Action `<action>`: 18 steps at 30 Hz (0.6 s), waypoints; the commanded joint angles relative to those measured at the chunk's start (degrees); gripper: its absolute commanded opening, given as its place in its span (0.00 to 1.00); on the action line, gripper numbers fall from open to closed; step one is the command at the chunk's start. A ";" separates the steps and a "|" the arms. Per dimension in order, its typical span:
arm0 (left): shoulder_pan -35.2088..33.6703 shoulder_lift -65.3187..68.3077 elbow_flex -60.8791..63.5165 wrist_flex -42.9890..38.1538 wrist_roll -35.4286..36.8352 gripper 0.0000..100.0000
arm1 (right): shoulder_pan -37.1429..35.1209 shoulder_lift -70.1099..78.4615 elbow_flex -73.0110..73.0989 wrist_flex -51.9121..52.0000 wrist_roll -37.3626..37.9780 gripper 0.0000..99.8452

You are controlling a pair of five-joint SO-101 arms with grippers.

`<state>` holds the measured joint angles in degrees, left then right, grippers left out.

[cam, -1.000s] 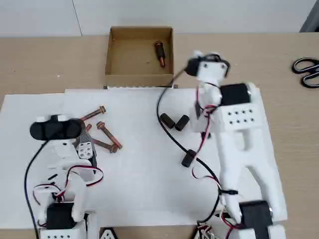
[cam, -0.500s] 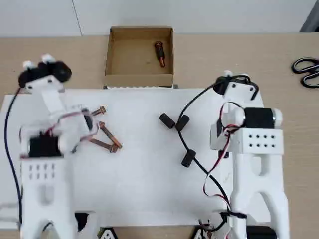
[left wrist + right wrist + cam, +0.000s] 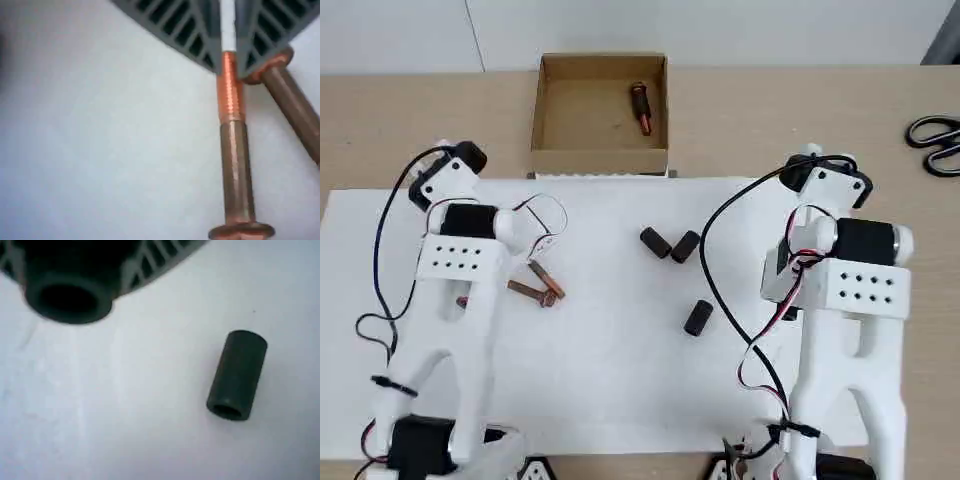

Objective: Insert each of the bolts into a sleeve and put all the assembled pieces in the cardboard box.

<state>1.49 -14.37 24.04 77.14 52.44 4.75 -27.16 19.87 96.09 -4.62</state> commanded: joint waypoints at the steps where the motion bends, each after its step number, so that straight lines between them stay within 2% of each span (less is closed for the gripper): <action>1: -0.18 1.05 -3.65 0.79 1.41 0.01 | 0.40 -1.71 -0.35 -0.31 -0.70 0.00; 4: -1.41 2.81 -4.18 0.79 1.41 0.02 | 0.40 -1.63 -0.35 -0.31 -0.70 0.00; 9: -1.05 5.80 -4.18 0.62 1.67 0.15 | 0.40 -1.63 -0.35 -0.31 -0.70 0.00; 18: -1.41 11.25 -4.62 -3.87 1.67 0.15 | 0.22 -1.63 0.79 -1.27 -0.70 0.00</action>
<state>0.44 -4.00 21.85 75.47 53.93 4.75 -27.16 20.31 96.00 -4.62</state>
